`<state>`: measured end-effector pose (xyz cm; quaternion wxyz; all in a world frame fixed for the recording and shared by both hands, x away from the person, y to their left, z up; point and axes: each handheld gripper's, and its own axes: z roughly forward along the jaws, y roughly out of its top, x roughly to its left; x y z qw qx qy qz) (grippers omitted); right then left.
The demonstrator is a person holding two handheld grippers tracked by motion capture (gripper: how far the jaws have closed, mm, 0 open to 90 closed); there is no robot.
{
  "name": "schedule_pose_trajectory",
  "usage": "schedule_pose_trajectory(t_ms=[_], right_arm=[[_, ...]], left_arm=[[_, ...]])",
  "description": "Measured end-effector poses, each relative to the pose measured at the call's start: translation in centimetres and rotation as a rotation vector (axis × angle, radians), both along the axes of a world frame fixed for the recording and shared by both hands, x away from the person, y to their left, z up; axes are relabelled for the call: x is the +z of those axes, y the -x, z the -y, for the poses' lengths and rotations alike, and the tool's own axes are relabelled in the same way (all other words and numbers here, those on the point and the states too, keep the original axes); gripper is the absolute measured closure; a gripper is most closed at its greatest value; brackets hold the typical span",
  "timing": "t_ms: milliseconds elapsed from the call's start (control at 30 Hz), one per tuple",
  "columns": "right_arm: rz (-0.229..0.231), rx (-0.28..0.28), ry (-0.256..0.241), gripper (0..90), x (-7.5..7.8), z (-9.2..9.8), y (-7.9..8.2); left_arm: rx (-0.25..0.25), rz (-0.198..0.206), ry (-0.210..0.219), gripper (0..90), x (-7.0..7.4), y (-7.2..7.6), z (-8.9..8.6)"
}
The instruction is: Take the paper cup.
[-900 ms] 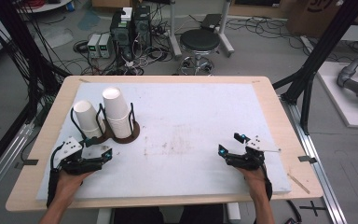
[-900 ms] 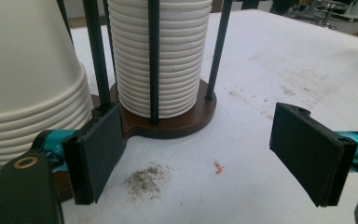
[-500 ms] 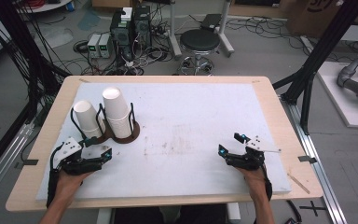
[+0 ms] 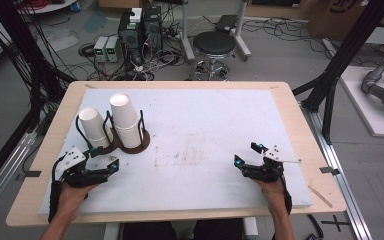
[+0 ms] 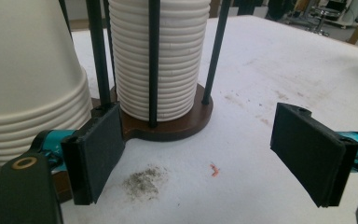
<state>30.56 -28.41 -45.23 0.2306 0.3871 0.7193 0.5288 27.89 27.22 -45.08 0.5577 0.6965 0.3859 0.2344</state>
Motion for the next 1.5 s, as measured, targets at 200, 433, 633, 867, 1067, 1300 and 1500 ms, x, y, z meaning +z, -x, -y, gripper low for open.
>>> schedule_pose_trajectory(t_ms=[200,433,633,867,1067,1300,1500], right_arm=[[-0.007,0.005,-0.006,15.7,0.0,0.1,-0.1],[-0.011,0.007,-0.007,15.6,0.0,0.1,-0.1],[-0.014,0.009,-0.006,15.7,0.0,0.1,-0.2],[-0.013,0.008,-0.005,15.6,0.0,0.1,-0.2],[-0.013,0.007,-0.005,15.6,0.0,0.0,-0.2],[-0.02,0.01,-0.002,15.6,0.0,0.0,-0.2],[-0.016,0.008,-0.001,15.7,0.0,0.0,-0.2]], left_arm=[[0.008,0.026,0.02,17.2,1.7,0.3,-0.1],[-0.005,0.038,0.016,17.2,3.6,0.6,-0.4],[-0.017,0.043,0.012,16.8,5.5,0.2,-0.7],[-0.041,0.064,-0.008,16.3,9.0,-0.8,-0.9],[-0.048,0.042,-0.03,16.3,11.3,-1.8,-1.3],[-0.054,-0.025,-0.05,16.2,13.6,-3.3,-1.3],[-0.069,-0.046,-0.081,16.2,15.2,-4.4,-0.8]])
